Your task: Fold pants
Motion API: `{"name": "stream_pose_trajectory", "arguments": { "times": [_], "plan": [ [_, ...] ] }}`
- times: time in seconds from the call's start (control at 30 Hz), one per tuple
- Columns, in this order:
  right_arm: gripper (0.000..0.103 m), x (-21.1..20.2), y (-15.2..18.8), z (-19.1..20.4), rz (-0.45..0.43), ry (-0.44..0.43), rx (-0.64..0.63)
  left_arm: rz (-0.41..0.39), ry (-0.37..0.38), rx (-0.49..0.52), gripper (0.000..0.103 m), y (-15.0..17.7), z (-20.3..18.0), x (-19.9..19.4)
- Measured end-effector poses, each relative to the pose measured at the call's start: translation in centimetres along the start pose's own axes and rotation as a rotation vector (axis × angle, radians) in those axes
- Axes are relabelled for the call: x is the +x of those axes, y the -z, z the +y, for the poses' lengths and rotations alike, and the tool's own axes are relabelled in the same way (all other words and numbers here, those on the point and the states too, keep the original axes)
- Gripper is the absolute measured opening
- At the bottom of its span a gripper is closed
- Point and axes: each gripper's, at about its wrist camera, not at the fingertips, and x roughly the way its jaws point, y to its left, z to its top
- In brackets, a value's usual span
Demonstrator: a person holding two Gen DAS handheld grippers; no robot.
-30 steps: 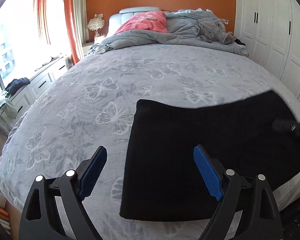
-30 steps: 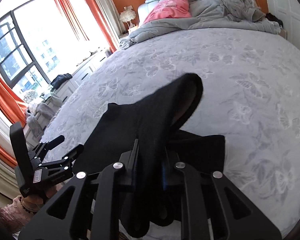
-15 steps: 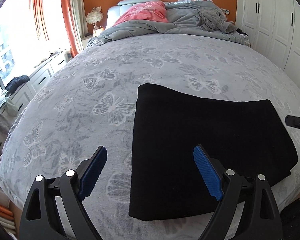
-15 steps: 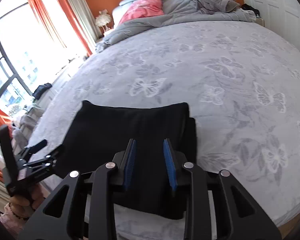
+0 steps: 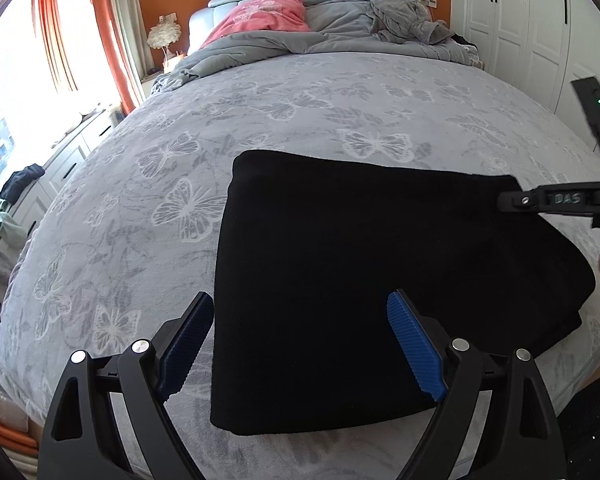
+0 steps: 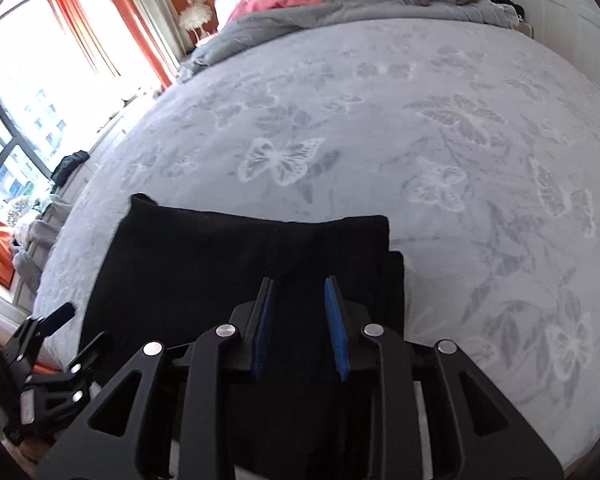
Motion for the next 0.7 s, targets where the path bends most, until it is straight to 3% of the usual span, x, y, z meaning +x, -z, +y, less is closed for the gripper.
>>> {"name": "stream_pose_trajectory", "arguments": {
  "times": [0.13,0.23,0.33,0.43,0.5,0.6,0.63,0.67,0.7],
  "plan": [
    [0.026,-0.1,5.2,-0.8,0.059,0.001,0.028,0.025,0.030,-0.018,0.086,0.1,0.6,0.2],
    [0.028,-2.0,5.5,-0.7,0.019,0.005,0.059,0.041,0.033,-0.030,0.086,0.2,1.0,0.5],
    [0.028,-4.8,5.9,0.6,-0.034,-0.062,0.048,0.049,0.031,-0.042,0.086,0.3,1.2,0.5],
    [0.019,-2.0,8.0,0.4,0.063,0.025,-0.001,0.041,0.029,-0.038,0.086,0.6,1.1,0.1],
    [0.018,-2.1,8.7,0.0,0.035,0.021,0.015,0.035,0.016,-0.021,0.086,0.8,0.7,0.1],
    [0.032,-4.8,8.0,0.5,-0.024,0.014,0.059,0.048,0.020,-0.010,0.086,1.1,0.2,0.1],
    [0.045,-5.3,7.8,0.6,-0.044,0.020,0.055,0.045,0.022,-0.009,0.086,1.2,0.1,-0.1],
    [0.051,-5.6,7.6,0.7,-0.054,0.042,0.045,0.039,0.022,-0.007,0.086,1.3,0.1,-0.3],
    [0.051,-5.4,7.6,0.6,-0.051,0.061,0.043,0.036,0.022,-0.005,0.086,1.4,0.1,-0.4]
  ]
}}
